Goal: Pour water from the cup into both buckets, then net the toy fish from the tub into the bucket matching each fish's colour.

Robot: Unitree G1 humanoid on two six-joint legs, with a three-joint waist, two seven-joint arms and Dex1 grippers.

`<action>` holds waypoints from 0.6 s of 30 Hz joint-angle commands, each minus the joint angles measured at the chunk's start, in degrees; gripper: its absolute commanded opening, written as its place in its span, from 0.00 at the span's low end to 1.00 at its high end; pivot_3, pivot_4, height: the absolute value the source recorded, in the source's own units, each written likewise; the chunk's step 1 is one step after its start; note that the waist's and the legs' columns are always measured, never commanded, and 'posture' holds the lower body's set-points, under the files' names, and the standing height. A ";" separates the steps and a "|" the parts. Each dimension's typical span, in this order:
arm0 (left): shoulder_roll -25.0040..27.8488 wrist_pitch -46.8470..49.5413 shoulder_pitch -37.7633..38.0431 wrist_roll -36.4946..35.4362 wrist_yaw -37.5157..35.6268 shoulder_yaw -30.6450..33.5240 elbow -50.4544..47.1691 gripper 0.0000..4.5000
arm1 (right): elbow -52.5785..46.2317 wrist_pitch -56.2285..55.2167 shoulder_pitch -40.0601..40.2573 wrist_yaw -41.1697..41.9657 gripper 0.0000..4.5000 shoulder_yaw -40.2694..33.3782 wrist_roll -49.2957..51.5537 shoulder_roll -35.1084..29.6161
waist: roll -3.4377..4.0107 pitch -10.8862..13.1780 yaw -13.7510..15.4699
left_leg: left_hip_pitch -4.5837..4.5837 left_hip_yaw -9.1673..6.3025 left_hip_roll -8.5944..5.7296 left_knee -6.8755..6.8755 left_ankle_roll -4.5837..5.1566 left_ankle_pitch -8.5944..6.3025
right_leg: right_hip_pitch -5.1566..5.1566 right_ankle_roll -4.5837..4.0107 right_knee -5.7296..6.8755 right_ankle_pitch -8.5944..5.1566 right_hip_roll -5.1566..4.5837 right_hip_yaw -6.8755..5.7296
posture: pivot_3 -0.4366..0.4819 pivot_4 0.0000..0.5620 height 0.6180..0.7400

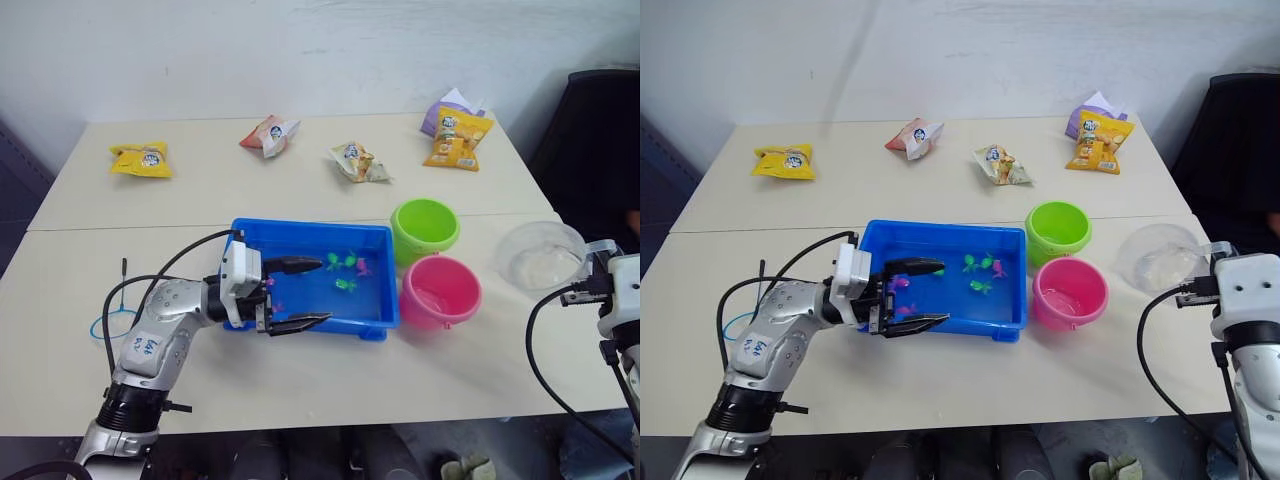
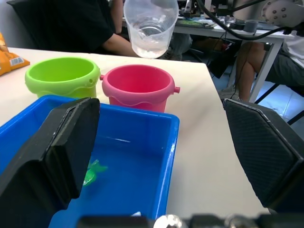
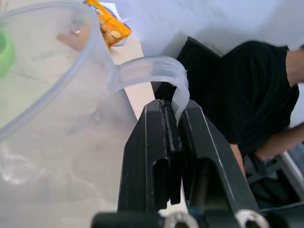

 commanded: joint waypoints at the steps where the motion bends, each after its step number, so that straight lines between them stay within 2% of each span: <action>1: -0.86 -1.76 -0.97 0.91 -0.01 -0.42 0.39 1.00 | -3.73 -4.02 0.05 1.28 0.01 0.12 -5.54 -2.67 | 0.00 0.00 0.03 | 0.00 0.01 0.00 0.00 0.00 0.00 | 0.00 0.00 0.00 0.00 0.00 0.01 | 0.48 0.27 0.99; 18: -0.36 -2.09 0.39 1.46 0.16 0.11 0.03 1.00 | -2.76 -7.08 -1.06 2.10 0.01 3.85 -16.95 -0.88 | -0.01 0.00 0.31 | 0.01 0.08 0.00 0.03 0.01 0.01 | 0.00 0.02 -0.01 0.01 0.00 0.07 | 0.48 0.27 0.99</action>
